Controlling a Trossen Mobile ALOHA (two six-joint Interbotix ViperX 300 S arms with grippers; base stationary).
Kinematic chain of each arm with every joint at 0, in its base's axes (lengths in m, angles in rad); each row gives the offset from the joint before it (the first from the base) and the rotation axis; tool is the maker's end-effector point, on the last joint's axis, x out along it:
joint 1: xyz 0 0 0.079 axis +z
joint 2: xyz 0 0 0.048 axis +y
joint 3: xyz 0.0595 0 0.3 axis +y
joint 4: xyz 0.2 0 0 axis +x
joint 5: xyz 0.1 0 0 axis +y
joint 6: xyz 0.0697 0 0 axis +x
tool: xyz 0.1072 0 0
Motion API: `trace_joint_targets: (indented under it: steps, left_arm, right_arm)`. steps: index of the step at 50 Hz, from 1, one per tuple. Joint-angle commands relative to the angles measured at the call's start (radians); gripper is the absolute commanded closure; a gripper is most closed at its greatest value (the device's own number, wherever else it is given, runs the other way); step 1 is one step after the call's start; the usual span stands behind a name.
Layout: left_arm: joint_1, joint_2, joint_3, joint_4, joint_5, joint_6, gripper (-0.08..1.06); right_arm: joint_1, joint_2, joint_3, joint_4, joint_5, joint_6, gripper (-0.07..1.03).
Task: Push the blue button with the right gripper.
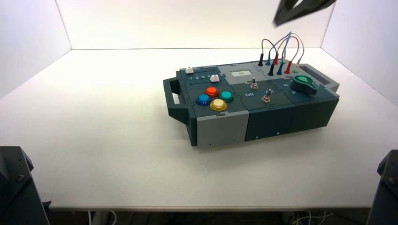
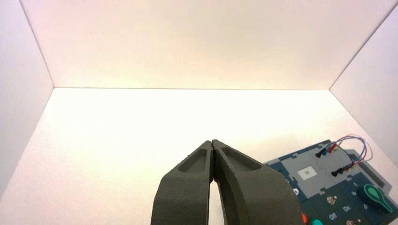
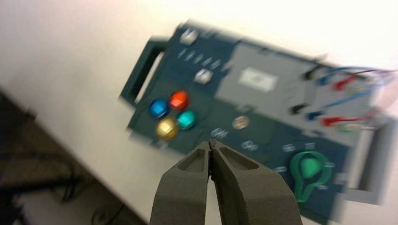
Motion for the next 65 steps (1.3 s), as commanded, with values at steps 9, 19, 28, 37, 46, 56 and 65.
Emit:
trace_joint_targets:
  steps: [9,19,28,37,46,56,65]
  left_arm:
    - [-0.005,0.005,-0.031,-0.002,0.000,-0.005,1.01]
    - [-0.005,-0.009,-0.029,-0.002,0.026,-0.005,1.01]
    - [-0.005,-0.032,-0.025,-0.002,0.029,-0.003,1.01]
    - [-0.005,-0.040,-0.025,-0.002,0.032,-0.005,1.01]
    - [-0.006,-0.031,-0.023,-0.002,0.034,-0.005,1.01]
    - [-0.005,-0.031,-0.025,0.000,0.032,-0.003,1.01]
    - [-0.005,-0.029,-0.023,0.003,0.028,-0.002,1.01]
  right_arm:
    - [0.089,0.137,-0.074,0.055,0.025,0.000,0.98]
    - [0.117,0.233,-0.124,0.094,0.037,-0.002,0.98]
    - [0.144,0.328,-0.169,0.114,0.049,-0.003,0.98]
    - [0.184,0.428,-0.216,0.129,0.049,-0.002,0.98]
    - [0.189,0.508,-0.262,0.137,0.049,-0.003,0.98]
    - [0.189,0.571,-0.288,0.138,0.051,-0.002,0.98]
    - [0.189,0.629,-0.310,0.138,0.049,-0.003,0.98]
